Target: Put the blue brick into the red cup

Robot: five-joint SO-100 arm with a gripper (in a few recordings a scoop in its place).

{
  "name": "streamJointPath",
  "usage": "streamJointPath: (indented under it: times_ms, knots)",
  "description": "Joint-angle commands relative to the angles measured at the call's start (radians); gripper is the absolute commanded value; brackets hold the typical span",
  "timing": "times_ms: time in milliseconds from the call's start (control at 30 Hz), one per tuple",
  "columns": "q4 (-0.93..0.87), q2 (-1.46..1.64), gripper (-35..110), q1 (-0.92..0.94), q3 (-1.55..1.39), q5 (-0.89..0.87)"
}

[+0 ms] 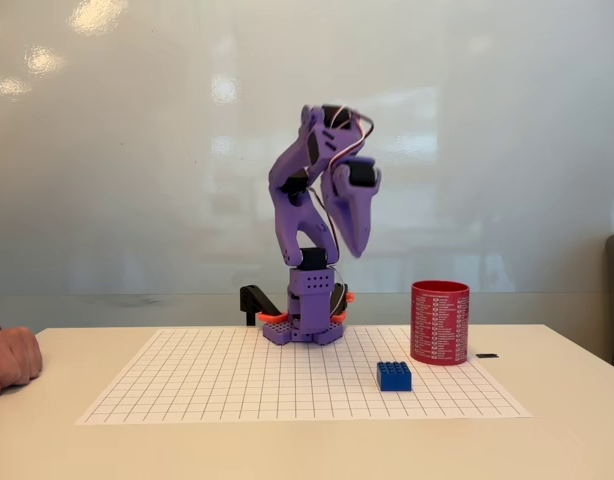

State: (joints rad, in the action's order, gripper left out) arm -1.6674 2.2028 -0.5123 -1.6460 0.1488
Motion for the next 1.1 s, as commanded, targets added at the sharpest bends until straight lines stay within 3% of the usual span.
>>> streamJointPath:
  times_ms: [0,400,1067]
  knots:
    - [-0.049,-0.126,-1,-0.061,0.172,0.037]
    - [0.071,-0.457,-1,-0.187,-0.037,0.052]
    - [0.394,-0.489,-1,-0.238,-0.250,-0.048]
